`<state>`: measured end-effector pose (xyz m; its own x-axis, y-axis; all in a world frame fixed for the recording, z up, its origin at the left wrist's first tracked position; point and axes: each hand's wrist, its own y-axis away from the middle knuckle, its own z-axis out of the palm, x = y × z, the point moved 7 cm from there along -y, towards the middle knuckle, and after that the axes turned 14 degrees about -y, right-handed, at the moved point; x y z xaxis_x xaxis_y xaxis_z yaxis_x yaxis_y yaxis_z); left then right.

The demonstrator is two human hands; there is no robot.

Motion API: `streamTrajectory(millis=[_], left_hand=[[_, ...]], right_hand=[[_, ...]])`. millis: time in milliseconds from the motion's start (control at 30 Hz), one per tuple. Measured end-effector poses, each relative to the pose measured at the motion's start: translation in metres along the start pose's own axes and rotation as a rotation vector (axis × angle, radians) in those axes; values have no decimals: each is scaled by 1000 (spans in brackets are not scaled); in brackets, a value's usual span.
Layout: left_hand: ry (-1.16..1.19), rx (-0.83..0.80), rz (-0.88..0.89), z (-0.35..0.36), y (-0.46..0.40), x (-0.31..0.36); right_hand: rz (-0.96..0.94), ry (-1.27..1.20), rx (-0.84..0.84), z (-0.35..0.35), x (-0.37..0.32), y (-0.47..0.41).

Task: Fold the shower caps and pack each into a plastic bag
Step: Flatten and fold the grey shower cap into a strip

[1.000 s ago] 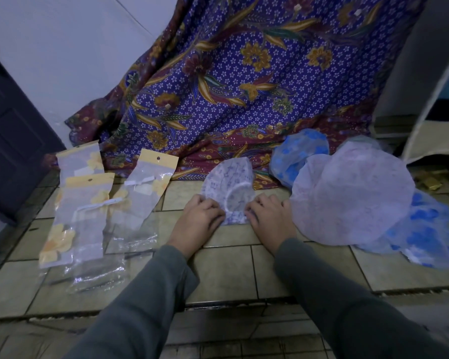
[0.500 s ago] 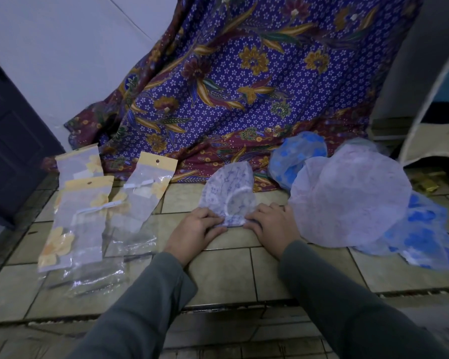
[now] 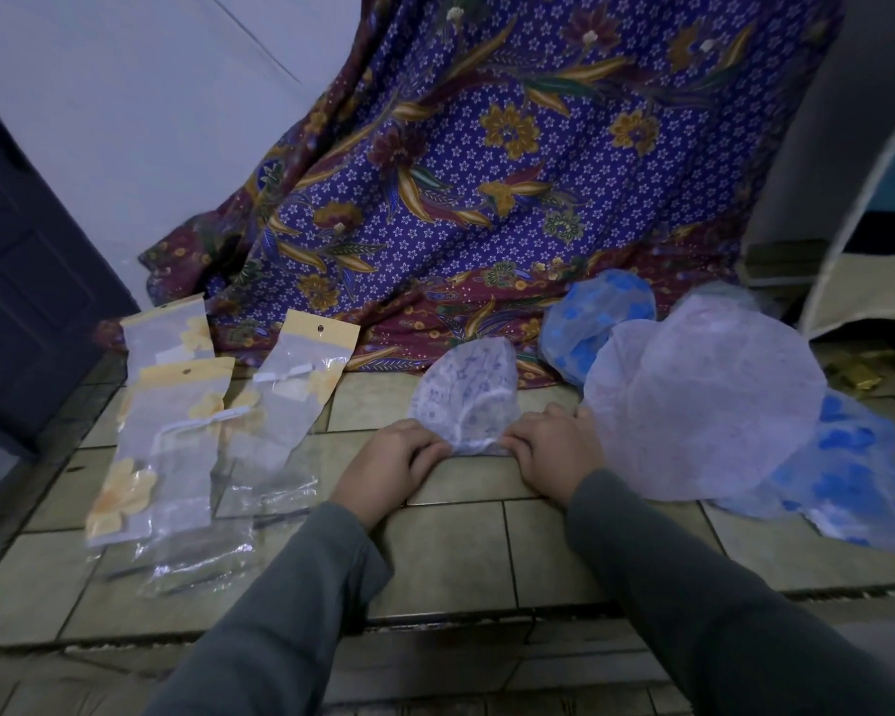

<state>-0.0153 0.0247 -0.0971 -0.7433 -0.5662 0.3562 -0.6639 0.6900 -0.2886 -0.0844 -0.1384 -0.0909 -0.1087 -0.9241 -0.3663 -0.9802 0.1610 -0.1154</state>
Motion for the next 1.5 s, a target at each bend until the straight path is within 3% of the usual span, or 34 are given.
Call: streamTrajectory(millis=[300, 467, 633, 800, 1000, 1200, 1500], left_hand=[[-41, -48, -125, 5, -15, -9], [-189, -1, -28, 6, -13, -4], [-361, 126, 90, 6, -8, 7], [-217, 68, 118, 13, -7, 6], [45, -6, 3, 11, -6, -19], [54, 14, -12, 13, -6, -22], [-13, 62, 51, 7, 9, -6]], right_hand=[[156, 69, -207, 12, 1, -18], [116, 81, -55, 4, -5, -14], [-92, 55, 210, 0, -12, -4], [-84, 3, 179, 6, -5, 7], [21, 31, 63, 11, 5, 10], [55, 14, -24, 8, 5, 10], [-59, -2, 193, 8, 2, 29]])
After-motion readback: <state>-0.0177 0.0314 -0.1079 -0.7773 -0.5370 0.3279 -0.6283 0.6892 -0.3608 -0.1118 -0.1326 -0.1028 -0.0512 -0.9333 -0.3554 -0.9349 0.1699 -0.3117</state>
